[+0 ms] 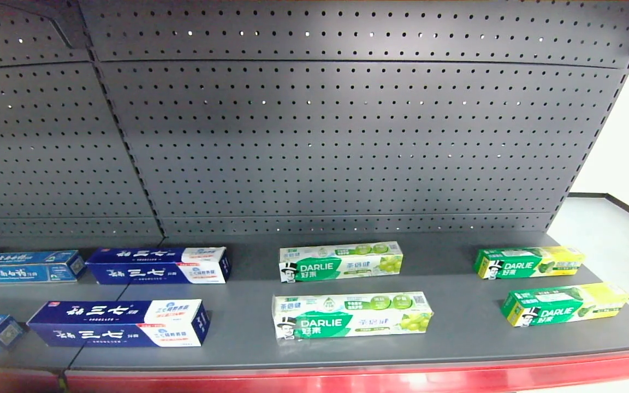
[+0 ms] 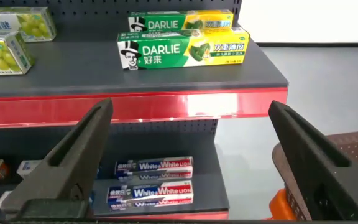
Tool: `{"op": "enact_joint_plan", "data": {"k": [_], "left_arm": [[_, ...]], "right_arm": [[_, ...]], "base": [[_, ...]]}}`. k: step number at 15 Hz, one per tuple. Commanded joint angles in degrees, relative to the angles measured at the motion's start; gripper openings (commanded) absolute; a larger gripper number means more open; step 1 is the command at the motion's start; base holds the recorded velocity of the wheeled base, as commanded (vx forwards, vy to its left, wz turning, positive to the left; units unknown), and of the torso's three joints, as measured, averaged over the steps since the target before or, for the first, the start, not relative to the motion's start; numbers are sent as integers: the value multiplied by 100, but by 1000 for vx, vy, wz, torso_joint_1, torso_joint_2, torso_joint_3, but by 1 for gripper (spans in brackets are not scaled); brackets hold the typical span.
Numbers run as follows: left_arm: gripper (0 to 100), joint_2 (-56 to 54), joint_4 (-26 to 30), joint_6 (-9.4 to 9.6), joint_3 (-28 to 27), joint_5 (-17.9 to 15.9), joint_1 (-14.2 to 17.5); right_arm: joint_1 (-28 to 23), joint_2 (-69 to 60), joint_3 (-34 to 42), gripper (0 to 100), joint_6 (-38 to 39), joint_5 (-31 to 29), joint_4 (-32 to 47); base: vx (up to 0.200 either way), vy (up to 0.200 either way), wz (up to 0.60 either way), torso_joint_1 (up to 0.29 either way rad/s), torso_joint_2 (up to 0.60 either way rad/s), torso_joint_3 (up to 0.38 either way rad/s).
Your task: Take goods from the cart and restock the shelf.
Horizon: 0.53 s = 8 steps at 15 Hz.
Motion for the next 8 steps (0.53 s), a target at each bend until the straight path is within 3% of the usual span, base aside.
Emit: {"op": "enact_joint_plan", "data": {"k": [1, 4, 8], "left_arm": [[100, 9, -1, -71, 5, 25, 9], [100, 0, -1, -168, 5, 104, 9], [100, 0, -1, -97, 5, 78, 9]], "right_arm": [[1, 13, 0, 100, -1, -2, -1], [1, 13, 0, 100, -1, -2, -1], [10, 13, 0, 100, -1, -2, -1]], "base": [[0, 0, 0, 0, 0, 0], [0, 0, 0, 0, 0, 0], [0, 0, 0, 0, 0, 0]]}}
